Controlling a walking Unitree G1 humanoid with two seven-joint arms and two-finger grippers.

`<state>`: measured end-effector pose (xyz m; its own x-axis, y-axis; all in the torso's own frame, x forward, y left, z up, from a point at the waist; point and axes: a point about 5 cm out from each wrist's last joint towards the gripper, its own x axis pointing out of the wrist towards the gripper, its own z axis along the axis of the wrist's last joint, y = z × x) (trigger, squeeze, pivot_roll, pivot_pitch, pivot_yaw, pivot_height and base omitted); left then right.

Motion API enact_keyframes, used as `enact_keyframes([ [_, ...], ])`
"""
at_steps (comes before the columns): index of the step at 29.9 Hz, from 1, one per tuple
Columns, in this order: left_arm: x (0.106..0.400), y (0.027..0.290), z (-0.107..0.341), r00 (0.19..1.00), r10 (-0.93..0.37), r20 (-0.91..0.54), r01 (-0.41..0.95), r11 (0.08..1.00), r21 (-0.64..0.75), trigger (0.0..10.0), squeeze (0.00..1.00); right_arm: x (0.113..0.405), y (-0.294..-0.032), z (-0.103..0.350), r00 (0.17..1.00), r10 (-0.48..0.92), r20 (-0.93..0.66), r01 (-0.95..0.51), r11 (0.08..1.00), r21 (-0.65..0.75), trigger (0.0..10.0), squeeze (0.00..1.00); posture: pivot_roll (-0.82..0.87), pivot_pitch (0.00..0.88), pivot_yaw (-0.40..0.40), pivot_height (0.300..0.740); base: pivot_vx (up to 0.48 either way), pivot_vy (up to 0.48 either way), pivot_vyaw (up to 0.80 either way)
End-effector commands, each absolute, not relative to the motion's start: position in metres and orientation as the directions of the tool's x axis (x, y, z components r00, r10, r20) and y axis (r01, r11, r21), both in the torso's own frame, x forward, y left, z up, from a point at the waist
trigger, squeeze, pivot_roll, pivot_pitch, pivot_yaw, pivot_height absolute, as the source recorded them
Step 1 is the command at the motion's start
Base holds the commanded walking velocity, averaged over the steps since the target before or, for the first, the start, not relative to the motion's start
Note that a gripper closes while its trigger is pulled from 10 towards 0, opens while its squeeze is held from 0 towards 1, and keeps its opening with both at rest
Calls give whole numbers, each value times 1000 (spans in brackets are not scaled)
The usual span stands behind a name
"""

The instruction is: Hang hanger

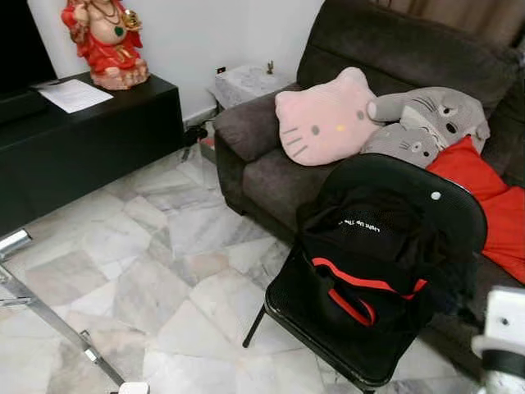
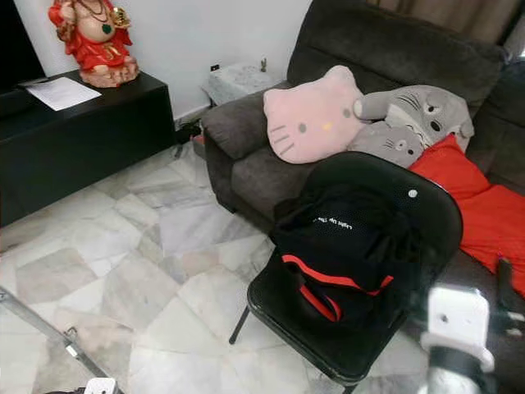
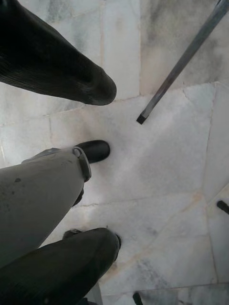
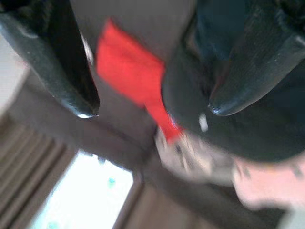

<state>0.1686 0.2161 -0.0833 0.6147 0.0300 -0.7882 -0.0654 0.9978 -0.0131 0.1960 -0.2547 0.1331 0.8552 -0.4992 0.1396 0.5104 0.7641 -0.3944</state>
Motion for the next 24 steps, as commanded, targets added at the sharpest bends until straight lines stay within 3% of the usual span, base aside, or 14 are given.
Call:
enact_keyframes([
  [1, 164, 214, -86, 596, 19, -803, -59, 998, -20, 10000, 0, 192, -253, 125, 851, -524, 38, 498, 782, -374, 10000, 0, -231, 115, -40, 740, 0, 0, 0],
  [15, 163, 212, -87, 593, 24, -805, -81, 996, -30, 10000, 0, 221, -231, 101, 927, -310, -213, 178, 860, -478, 10000, 0, -204, 113, -63, 740, 0, 0, 0],
  [24, 158, 214, -89, 583, 27, -812, -89, 996, -31, 10000, 0, 222, -229, 110, 927, -313, -207, 185, 861, -473, 10000, 0, -209, 109, -62, 740, 0, 0, 0],
])
